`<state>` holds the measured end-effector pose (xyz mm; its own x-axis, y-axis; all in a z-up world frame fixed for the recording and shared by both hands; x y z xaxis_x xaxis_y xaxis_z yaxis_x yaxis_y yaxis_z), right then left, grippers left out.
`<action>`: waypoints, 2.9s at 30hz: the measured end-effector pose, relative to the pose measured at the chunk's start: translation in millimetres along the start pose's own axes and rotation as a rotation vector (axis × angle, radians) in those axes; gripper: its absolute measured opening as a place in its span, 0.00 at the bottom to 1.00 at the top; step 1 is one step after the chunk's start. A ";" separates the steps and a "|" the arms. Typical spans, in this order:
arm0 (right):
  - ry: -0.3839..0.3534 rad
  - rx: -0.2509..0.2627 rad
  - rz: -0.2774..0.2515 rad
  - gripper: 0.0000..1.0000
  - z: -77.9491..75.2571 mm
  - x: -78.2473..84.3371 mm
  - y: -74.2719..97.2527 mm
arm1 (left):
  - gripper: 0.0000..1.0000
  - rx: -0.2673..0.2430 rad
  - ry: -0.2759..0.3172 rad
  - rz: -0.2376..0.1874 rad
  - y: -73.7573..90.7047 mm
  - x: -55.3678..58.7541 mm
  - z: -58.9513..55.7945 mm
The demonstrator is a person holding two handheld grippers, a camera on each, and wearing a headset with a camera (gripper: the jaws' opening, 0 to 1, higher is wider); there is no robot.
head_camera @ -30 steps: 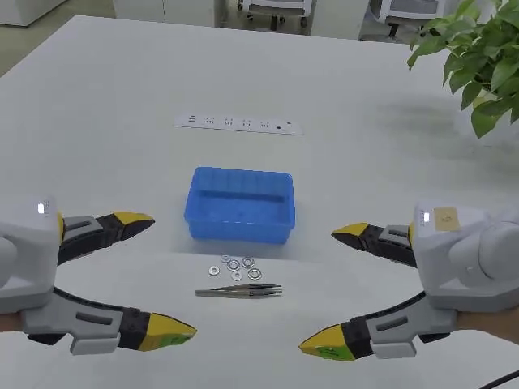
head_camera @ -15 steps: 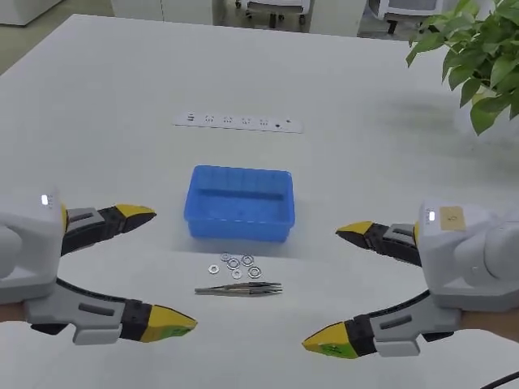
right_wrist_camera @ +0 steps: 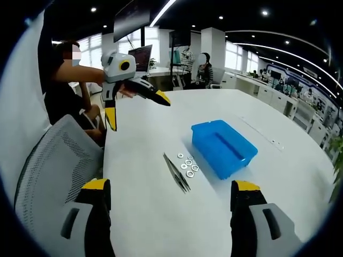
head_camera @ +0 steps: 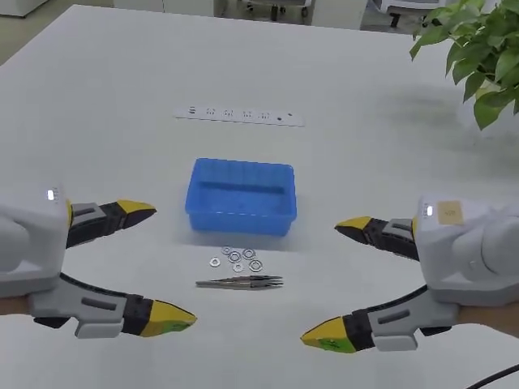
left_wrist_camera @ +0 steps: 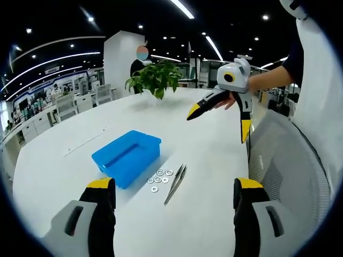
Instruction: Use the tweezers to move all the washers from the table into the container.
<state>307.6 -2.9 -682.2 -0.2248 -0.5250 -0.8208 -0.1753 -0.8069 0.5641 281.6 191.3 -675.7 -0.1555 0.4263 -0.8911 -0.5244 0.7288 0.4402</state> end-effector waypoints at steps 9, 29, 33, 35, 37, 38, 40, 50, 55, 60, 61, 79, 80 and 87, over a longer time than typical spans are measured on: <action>0.001 -0.006 0.006 0.93 -3.3 -0.7 -3.3 | 0.96 -0.004 0.005 0.009 -3.0 4.0 2.6; 0.001 0.028 0.007 0.90 -16.3 0.2 -6.0 | 0.95 0.007 0.020 -0.003 -12.3 3.9 6.4; -0.003 0.024 0.012 0.90 -17.9 1.6 -7.8 | 0.95 0.008 0.010 0.012 -13.3 7.4 7.6; -0.002 0.019 0.019 0.90 -18.5 3.4 -9.4 | 0.95 0.008 0.010 0.014 -13.5 8.7 7.9; -0.002 0.014 0.024 0.89 -18.9 4.0 -11.1 | 0.94 0.002 0.006 0.018 -13.9 10.8 8.7; -0.001 0.012 0.026 0.89 -19.0 4.3 -12.2 | 0.94 -0.001 0.000 0.023 -14.2 12.1 9.3; 0.005 0.013 0.037 0.89 -20.9 6.5 -15.5 | 0.93 -0.011 -0.011 0.034 -14.9 15.2 10.7; -0.002 0.018 0.066 0.81 -32.2 7.4 -40.5 | 0.92 -0.032 0.048 0.010 -31.1 23.0 20.9; 0.033 -0.015 0.109 0.76 -30.5 9.7 -60.0 | 0.84 -0.014 0.032 0.038 -46.8 29.5 21.3; 0.046 -0.034 0.139 0.69 -32.3 12.9 -73.2 | 0.78 -0.001 -0.013 0.103 -55.0 43.9 23.2; 0.043 -0.041 0.150 0.66 -33.0 14.5 -76.3 | 0.77 0.005 -0.022 0.119 -55.9 47.1 22.9; 0.106 -0.143 0.294 0.26 -23.7 26.8 -118.8 | 0.46 0.162 -0.171 0.273 -77.8 69.6 3.8; 0.107 -0.147 0.296 0.26 -23.7 26.5 -119.4 | 0.44 0.168 -0.181 0.282 -78.1 70.5 4.0; 0.154 -0.154 0.320 0.20 -28.9 26.0 -123.2 | 0.28 0.174 -0.137 0.287 -82.3 68.6 11.8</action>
<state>351.1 75.1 -775.6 -0.0963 -0.7819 -0.6159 0.0296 -0.6208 0.7834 324.0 166.8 -771.7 -0.1555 0.6860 -0.7108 -0.3239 0.6444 0.6927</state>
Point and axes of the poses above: the centre of the closed fingertips' face, and the gripper's own axes: y roughly backward along the fingers, z roughly to its left, x roughly out of its underside, the point moved 4 cm from there along y, roughly backward along the fingers, and after that the axes turned 7 degrees about -y, right-handed, at the moved point
